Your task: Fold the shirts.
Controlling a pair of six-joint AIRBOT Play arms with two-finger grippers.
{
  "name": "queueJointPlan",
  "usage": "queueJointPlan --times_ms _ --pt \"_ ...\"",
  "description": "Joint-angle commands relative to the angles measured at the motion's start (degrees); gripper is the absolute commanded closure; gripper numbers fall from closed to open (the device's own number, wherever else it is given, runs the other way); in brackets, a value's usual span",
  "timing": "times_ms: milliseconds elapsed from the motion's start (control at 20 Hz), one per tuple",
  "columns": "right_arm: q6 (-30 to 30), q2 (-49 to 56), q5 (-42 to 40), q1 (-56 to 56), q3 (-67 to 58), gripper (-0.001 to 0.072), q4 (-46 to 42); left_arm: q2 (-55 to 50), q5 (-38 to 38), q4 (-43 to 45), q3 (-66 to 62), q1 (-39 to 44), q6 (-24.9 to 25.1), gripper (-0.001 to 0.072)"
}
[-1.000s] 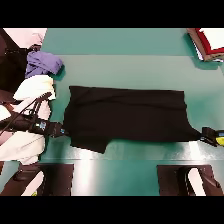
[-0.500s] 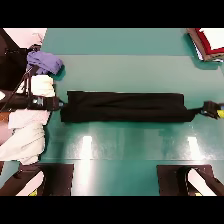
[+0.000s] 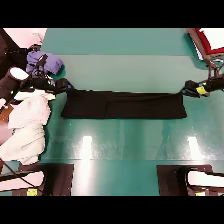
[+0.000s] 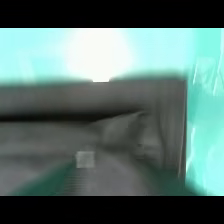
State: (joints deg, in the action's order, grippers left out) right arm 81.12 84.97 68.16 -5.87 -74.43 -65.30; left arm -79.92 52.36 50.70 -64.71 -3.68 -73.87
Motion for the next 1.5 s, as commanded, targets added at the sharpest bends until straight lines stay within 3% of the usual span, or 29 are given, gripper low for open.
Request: queueJointPlan --times_ms 0,50,100,200,250,300,350,400,550,800,850,950,1100,1300,1450 --pt "-0.7 6.9 0.7 -1.7 -7.4 0.0201 6.1 -2.7 -0.3 0.0 -4.3 0.0 -0.5 0.0049" --pt "-3.2 7.2 4.0 -2.9 -8.8 0.0201 6.9 -2.4 2.6 0.2 -5.8 -0.2 -0.4 0.0049" --pt "-5.6 7.1 7.8 -4.2 -9.1 0.0201 6.7 -2.2 5.9 0.4 -7.2 -0.2 0.3 0.0102" --pt "-8.9 6.6 13.7 -7.9 -7.6 0.0202 6.7 -2.2 12.1 -0.1 -8.9 -0.1 2.6 0.0646" --pt "-10.2 6.5 15.5 -9.9 -6.1 0.0201 6.9 -2.2 13.4 -0.5 -8.9 0.3 3.7 0.0676" --pt "-11.3 6.5 16.2 -12.0 -4.0 0.0165 6.8 -2.2 14.4 -0.6 -8.9 0.7 3.7 0.0676" --pt "-11.6 6.6 15.6 -13.9 -1.7 0.0037 6.9 -2.2 15.2 -0.5 -8.9 1.4 3.7 0.0676" --pt "-13.3 7.2 14.9 -15.4 0.3 0.003 7.3 -2.2 15.5 -0.5 -8.9 2.4 3.6 0.0676" --pt "-18.6 10.5 14.4 -17.9 4.1 0.0047 13.7 -2.5 14.8 -0.4 -8.5 6.1 3.6 0.0677" --pt "-20.2 15.5 14.3 -13.7 4.3 0.0144 16.3 -2.8 12.6 -0.3 -8.5 11.0 1.2 0.0685" --pt "-20.7 15.8 14.3 -12.5 4.3 0.0186 16.3 -2.8 12.7 -0.3 -8.5 11.5 1.1 0.0685" --pt "-21.6 15.7 14.3 -10.8 4.3 0.0421 16.3 -2.8 12.6 -0.2 -8.5 12.6 0.2 0.0686" --pt "-21.7 13.5 14.5 -10.6 4.3 0.0694 16.3 -4.2 9.4 -0.4 -9.2 15.7 -1.2 0.0686" --pt "-20.5 4.9 16.4 -9.5 2.1 0.0696 16.2 -11.5 7.0 -0.4 -16.2 23.0 -1.2 0.0686" --pt "-13.4 -1.6 18.4 -5.4 -5.6 0.0697 16.3 -20.3 7.0 -0.4 -25.3 29.1 -1.3 0.0686"
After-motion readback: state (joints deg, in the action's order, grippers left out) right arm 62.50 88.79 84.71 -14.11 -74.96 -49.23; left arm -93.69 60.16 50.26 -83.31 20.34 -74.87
